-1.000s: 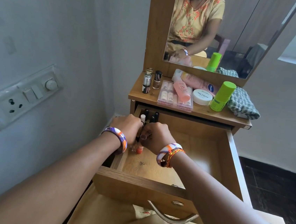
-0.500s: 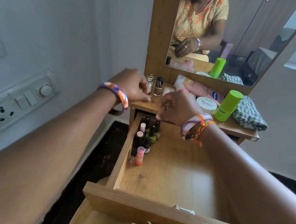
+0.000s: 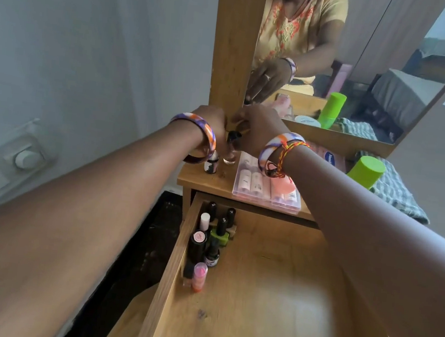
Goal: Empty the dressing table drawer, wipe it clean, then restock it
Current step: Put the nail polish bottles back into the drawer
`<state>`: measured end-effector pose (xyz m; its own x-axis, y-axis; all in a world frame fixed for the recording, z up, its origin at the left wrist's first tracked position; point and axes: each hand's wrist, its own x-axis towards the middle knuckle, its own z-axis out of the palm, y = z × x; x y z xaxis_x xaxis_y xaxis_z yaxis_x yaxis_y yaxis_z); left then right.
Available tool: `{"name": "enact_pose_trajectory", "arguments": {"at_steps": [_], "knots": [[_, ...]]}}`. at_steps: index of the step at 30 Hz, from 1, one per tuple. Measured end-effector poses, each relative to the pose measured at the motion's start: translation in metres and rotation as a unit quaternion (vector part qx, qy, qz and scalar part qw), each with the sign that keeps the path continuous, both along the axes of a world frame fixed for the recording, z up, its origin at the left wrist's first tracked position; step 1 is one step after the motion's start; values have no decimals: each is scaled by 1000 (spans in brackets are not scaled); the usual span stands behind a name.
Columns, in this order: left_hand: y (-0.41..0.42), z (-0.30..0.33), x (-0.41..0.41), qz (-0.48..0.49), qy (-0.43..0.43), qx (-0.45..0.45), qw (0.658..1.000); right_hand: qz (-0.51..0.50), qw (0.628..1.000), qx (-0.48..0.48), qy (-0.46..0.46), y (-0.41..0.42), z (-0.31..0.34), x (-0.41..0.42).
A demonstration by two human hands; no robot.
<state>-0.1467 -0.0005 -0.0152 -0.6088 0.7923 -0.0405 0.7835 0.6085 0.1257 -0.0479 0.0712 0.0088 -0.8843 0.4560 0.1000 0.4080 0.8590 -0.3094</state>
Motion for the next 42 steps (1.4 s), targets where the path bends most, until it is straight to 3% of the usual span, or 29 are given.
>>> {"name": "enact_pose_trajectory", "arguments": {"at_steps": [10, 17, 23, 28, 34, 42], "knots": [[-12, 6, 2, 10, -16, 102, 995, -13, 998, -36, 57, -8, 0, 6], [-51, 56, 46, -80, -75, 68, 992, -42, 996, -46, 71, -21, 24, 38], [-93, 61, 98, -114, -135, 54, 983, -6, 996, -86, -1, -43, 23, 83], [-119, 21, 139, -151, -189, -3, 970, 7, 989, -132, -68, -67, -9, 117], [-140, -44, 158, -163, -135, -85, 974, -8, 979, -168, -118, -86, -62, 141], [-146, -75, 156, -184, -65, -99, 976, -36, 971, -214, -99, -100, -92, 151]]}}
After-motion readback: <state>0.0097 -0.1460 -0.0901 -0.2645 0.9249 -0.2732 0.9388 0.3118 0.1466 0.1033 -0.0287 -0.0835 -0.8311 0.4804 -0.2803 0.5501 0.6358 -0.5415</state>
